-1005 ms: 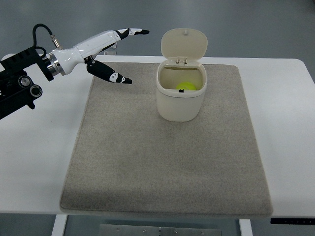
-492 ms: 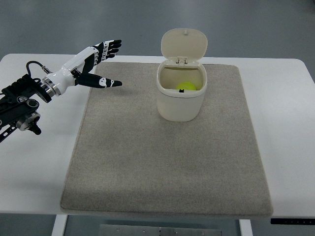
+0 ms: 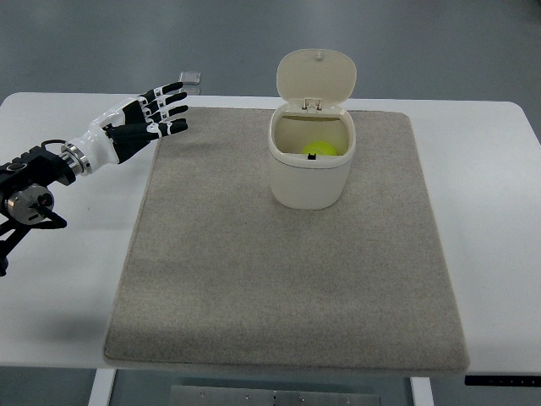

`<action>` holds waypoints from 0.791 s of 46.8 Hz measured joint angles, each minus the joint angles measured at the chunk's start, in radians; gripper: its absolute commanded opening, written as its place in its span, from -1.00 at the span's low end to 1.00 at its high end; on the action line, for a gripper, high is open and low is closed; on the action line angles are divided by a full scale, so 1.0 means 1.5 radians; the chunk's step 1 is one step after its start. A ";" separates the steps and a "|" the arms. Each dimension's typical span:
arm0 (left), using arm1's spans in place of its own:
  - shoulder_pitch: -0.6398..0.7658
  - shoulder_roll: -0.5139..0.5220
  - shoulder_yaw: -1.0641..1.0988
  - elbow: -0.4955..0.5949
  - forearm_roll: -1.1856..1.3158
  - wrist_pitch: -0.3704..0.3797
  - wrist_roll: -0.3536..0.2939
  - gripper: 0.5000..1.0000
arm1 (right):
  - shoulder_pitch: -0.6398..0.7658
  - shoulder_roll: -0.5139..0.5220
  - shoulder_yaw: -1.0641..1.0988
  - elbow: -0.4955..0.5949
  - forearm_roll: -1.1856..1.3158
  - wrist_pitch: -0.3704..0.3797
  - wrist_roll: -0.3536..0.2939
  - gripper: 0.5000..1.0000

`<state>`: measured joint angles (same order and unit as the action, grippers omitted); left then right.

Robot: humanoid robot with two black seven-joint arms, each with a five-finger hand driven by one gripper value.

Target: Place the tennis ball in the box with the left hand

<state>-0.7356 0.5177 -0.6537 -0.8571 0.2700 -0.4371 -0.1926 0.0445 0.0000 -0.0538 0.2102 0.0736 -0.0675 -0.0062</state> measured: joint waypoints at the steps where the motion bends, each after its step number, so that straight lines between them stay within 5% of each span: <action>1: -0.001 0.000 0.000 0.004 -0.019 -0.011 0.011 0.98 | 0.000 0.000 0.000 0.000 0.000 0.000 0.000 0.65; 11: -0.004 0.002 0.000 0.064 -0.169 -0.101 0.100 0.98 | 0.000 0.000 0.000 0.000 0.000 0.000 0.000 0.65; 37: 0.003 0.000 -0.005 0.064 -0.201 -0.116 0.107 0.98 | 0.000 0.000 0.000 0.000 0.000 0.000 0.000 0.65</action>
<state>-0.7317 0.5176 -0.6611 -0.7610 -0.0321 -0.6110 -0.0326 0.0445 0.0000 -0.0537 0.2102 0.0736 -0.0675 -0.0061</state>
